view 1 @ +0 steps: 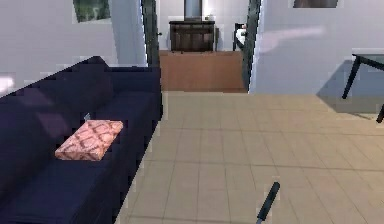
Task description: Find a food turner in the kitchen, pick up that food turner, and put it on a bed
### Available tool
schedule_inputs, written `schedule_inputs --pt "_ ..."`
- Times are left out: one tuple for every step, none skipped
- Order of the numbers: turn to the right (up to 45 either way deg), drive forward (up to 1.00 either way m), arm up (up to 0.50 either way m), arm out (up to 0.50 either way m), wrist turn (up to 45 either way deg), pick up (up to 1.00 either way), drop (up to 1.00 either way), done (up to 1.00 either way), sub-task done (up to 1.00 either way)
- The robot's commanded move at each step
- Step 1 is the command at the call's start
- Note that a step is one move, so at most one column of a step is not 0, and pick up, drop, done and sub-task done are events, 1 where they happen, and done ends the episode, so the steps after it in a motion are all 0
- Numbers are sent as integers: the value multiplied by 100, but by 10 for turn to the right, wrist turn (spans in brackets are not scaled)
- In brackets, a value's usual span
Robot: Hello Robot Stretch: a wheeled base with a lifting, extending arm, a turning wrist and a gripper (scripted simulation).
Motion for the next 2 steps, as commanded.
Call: schedule_inputs --pt "60 0 0 0 0 0 0 0 0" --pt "0 100 0 0 0 0 0 0 0"
